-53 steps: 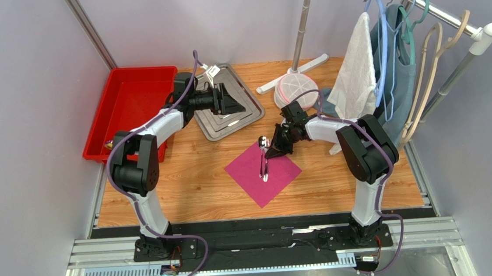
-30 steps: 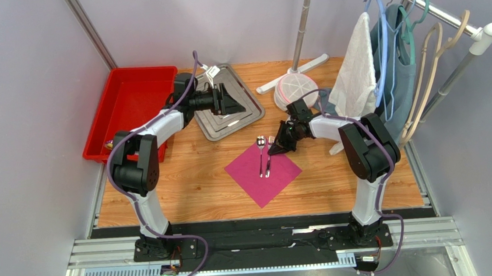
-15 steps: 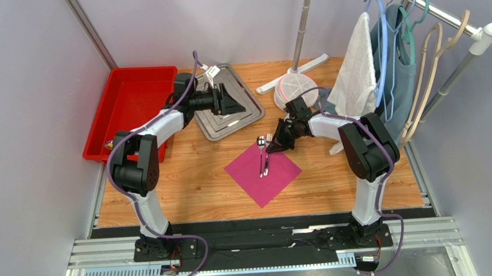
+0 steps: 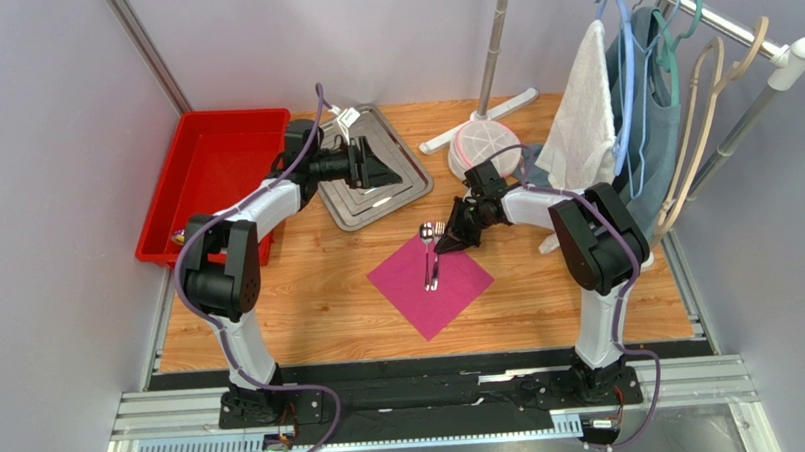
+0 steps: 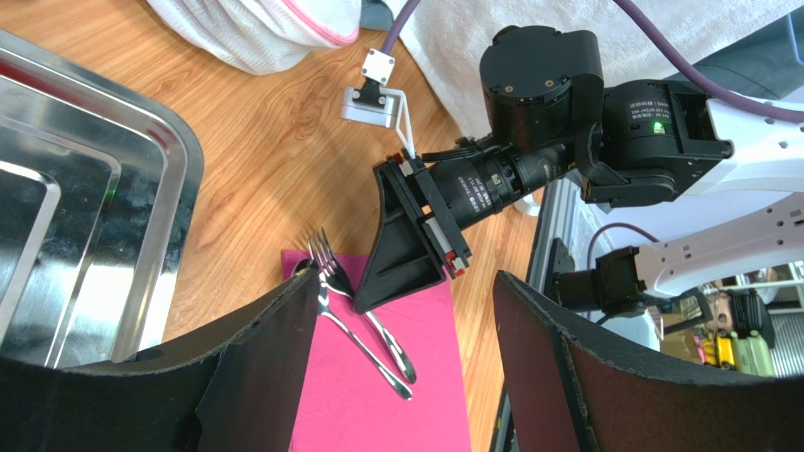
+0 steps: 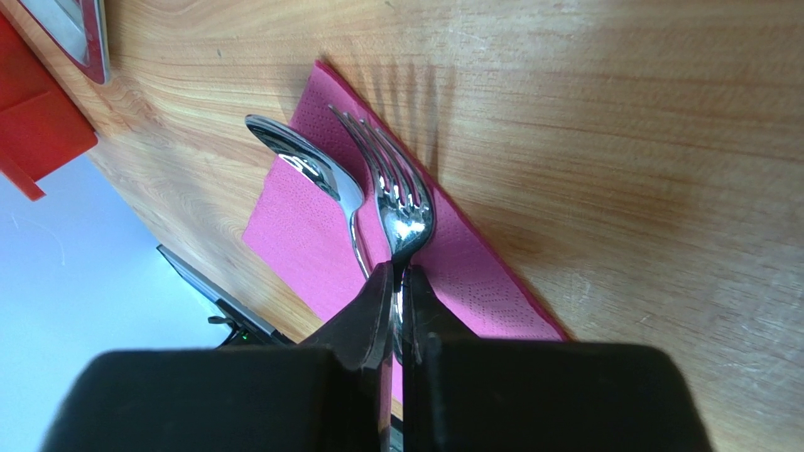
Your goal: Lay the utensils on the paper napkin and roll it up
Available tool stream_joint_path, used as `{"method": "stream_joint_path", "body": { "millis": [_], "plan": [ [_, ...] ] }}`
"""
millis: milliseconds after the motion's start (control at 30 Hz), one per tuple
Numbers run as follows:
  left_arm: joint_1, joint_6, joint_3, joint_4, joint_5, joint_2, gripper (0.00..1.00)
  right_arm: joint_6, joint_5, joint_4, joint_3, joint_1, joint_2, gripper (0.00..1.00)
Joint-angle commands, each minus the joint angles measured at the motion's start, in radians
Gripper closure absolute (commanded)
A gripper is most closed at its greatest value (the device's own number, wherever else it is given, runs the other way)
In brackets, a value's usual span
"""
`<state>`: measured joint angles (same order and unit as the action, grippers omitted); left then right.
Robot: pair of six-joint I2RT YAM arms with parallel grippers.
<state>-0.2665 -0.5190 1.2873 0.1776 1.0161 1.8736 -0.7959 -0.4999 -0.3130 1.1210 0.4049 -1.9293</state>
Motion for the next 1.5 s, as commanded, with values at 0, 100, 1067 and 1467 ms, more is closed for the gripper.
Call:
{"method": "stream_joint_path", "body": {
  "millis": [0,100,1067,1467],
  "plan": [
    [0.001,0.001,0.0,0.043,0.025,-0.004,0.24,0.011,-0.011,-0.003,0.04,0.011,-0.011,0.96],
    [0.001,0.005,0.001,0.037,0.025,-0.004,0.23,0.012,-0.017,-0.001,0.046,0.02,-0.014,0.93],
    [-0.014,1.109,-0.147,-0.9,-0.053,-0.414,0.01,0.208,-0.115,-0.149,0.033,-0.044,0.239,0.49],
    [-0.546,1.38,-0.485,-0.676,-0.402,-0.654,0.32,0.532,-0.284,-0.256,-0.085,-0.049,0.34,0.24]
  ]
}}
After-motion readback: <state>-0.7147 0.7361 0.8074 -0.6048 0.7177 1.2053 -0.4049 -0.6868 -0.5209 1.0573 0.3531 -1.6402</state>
